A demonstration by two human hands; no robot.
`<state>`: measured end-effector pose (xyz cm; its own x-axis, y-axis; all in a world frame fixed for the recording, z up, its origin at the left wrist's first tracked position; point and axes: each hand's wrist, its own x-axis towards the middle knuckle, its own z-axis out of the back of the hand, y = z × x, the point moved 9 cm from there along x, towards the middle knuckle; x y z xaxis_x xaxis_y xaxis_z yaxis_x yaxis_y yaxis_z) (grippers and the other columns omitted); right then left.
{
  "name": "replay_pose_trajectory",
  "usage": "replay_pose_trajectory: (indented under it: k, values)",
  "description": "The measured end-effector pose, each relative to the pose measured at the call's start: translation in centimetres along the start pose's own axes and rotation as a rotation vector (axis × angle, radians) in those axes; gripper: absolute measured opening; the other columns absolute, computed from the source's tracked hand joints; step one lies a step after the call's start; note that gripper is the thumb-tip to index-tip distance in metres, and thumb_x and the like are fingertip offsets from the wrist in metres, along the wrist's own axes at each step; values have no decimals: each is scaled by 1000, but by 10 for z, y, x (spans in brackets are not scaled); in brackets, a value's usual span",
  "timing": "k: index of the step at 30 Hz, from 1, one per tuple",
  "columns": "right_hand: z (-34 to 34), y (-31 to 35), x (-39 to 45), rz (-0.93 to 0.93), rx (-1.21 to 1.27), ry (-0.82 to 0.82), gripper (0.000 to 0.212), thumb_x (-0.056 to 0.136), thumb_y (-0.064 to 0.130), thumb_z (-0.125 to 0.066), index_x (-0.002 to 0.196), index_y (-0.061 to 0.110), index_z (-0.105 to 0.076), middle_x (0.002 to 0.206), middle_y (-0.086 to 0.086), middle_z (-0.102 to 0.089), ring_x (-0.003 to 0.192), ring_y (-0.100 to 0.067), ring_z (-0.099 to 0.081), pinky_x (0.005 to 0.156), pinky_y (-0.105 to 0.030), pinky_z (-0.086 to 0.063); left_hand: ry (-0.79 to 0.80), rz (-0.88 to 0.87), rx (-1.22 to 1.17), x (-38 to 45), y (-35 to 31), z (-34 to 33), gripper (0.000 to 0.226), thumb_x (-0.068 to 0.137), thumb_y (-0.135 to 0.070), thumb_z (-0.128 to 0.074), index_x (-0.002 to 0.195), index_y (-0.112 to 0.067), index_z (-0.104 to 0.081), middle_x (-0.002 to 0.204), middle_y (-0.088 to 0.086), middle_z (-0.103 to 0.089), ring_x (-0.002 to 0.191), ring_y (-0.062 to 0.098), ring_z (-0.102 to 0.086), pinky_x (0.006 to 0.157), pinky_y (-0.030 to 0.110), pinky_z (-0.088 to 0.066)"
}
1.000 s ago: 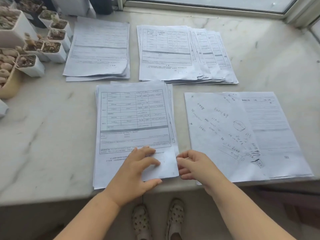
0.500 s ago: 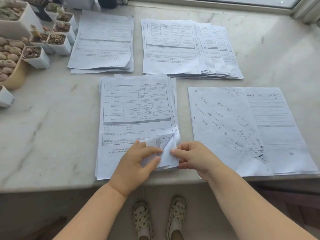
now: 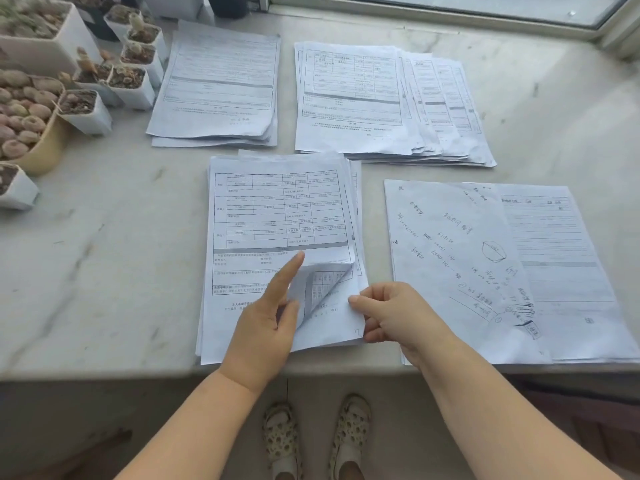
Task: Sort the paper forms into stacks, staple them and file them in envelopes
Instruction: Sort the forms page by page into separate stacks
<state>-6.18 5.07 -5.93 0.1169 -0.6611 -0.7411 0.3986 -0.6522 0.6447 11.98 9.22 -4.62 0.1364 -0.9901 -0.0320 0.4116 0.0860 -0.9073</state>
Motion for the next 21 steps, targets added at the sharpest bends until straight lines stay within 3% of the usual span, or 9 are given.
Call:
replay_pose_trajectory:
  k: [2, 4, 5, 7, 8, 11, 15, 18, 21]
  values:
    - [-2, 5, 1, 14, -40, -3, 20, 93, 16, -63, 75, 8, -59, 68, -11, -56, 46, -13, -52, 50, -25, -49, 15, -4, -16, -1, -2, -2, 65, 89, -21, -48, 136, -62, -30, 59, -15, -43, 56, 6, -40, 61, 7, -36]
    - [-6, 13, 2, 33, -55, 10, 20, 95, 17, -59, 77, 8, -58, 69, -10, -57, 46, -14, -55, 47, -23, -47, 69, -7, -4, -4, -3, -7, 68, 84, -36, -60, 137, -61, -25, 77, -24, -61, 79, -5, -58, 77, 2, -37]
    - [-9, 17, 2, 40, -56, 25, 20, 96, 17, -57, 78, 9, -59, 69, -7, -59, 46, -14, -57, 45, -21, -44, 105, -3, 11, -6, -2, -10, 75, 79, -46, -65, 139, -59, -22, 91, -26, -64, 95, -11, -57, 84, 0, -35]
    - [-12, 23, 1, 45, -57, 63, 18, 99, 18, -53, 84, 13, -64, 75, -3, -67, 45, -13, -58, 43, -19, -41, 154, -27, 86, -7, -1, -13, 74, 73, -54, -67, 135, -55, -27, 108, -28, -60, 107, -17, -50, 89, 1, -34]
    - [-11, 25, 1, 41, -55, 81, 18, 100, 19, -51, 90, 15, -66, 80, -3, -70, 45, -13, -58, 44, -19, -40, 155, -44, 111, -6, 0, -13, 64, 76, -52, -64, 132, -52, -34, 108, -26, -61, 106, -15, -52, 88, 4, -38]
    - [2, 25, 2, -11, -30, 107, 22, 102, 20, -45, 107, 17, -67, 91, -8, -75, 53, -15, -63, 48, -21, -45, 110, -16, 46, -2, 4, -8, 30, 88, -40, -47, 117, -42, -54, 94, -7, -68, 87, 11, -62, 79, 23, -47]
    - [24, 18, 6, -112, 106, 87, 29, 103, 28, -44, 109, 10, -64, 92, -14, -76, 73, -22, -72, 53, -25, -53, 77, 35, -55, 1, 6, -6, 20, 93, -27, -44, 95, -42, -57, 67, -16, -52, 63, 3, -47, 59, 13, -36]
    - [28, 13, 10, -148, 116, 71, 36, 104, 34, -41, 109, 7, -64, 90, -15, -75, 74, -24, -72, 53, -26, -54, 86, 68, -98, 0, 9, -6, 20, 90, -41, -41, 96, -42, -60, 68, -7, -51, 64, 6, -45, 61, 19, -37]
    - [22, 13, 11, -163, 80, 68, 41, 103, 39, -42, 108, 4, -64, 89, -15, -76, 72, -24, -71, 54, -26, -55, 127, 126, -158, -1, 11, -9, 21, 89, -39, -46, 101, -44, -63, 77, -6, -61, 73, 2, -53, 74, 19, -42]
